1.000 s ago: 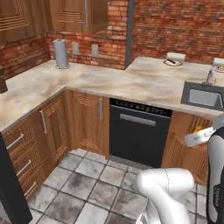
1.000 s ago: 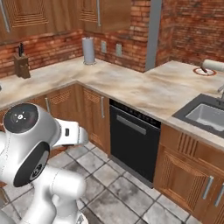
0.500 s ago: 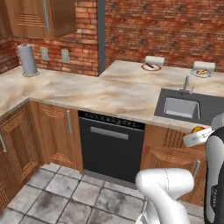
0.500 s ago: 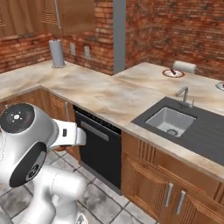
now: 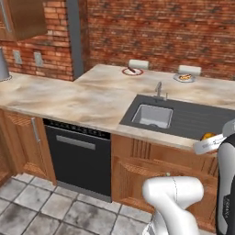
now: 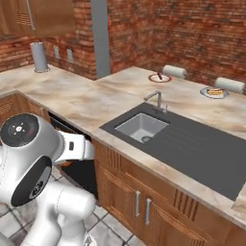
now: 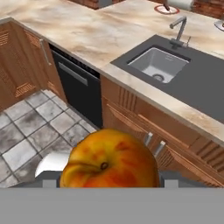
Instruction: Pick up the peach and tangerine from the fridge and place one fruit on each plate on the dining counter.
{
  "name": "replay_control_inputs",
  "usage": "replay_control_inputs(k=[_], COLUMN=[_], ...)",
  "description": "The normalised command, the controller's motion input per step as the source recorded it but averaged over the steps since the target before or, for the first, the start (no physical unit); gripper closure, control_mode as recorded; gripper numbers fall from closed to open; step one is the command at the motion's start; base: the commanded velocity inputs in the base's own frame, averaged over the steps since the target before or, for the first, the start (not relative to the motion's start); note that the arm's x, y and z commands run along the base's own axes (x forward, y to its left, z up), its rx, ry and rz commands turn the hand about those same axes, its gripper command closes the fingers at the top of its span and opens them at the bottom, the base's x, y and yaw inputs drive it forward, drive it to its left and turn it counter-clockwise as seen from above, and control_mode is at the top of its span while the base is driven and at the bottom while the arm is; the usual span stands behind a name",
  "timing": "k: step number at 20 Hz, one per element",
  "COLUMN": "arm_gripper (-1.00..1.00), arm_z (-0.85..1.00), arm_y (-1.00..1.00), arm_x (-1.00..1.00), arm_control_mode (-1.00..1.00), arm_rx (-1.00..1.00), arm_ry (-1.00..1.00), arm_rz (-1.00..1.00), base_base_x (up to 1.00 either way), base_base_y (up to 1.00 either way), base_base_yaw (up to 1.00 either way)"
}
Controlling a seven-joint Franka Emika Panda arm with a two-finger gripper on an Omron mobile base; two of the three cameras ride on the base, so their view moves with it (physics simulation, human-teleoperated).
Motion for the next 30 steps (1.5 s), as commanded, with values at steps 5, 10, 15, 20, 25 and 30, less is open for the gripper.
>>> replay_control_inputs(k=[5,10,15,20,25,30], arm_gripper=[1.00,1.00,1.00,1.00,1.00,1.00], arm_z=[0.00,0.00,0.00,0.00,0.00,0.00], arm_y=[0.00,0.00,0.00,0.00,0.00,0.00], arm_x=[0.00,0.00,0.00,0.00,0.00,0.00], arm_control_mode=[1.00,1.00,1.00,1.00,1.00,1.00], arm_rx=[0.00,0.00,0.00,0.00,0.00,0.00], arm_ry=[0.00,0.00,0.00,0.00,0.00,0.00], arm_rz=[0.00,0.00,0.00,0.00,0.00,0.00], base_base_x=[-0.11,-0.42,-0.58,-0.51,-0.31,-0.04], base_base_y=[-1.00,-0.97,-0.96,-1.00,-1.00,-1.00], base_base_yaw=[0.00,-0.05,-0.12,-0.08,-0.03,0.00])
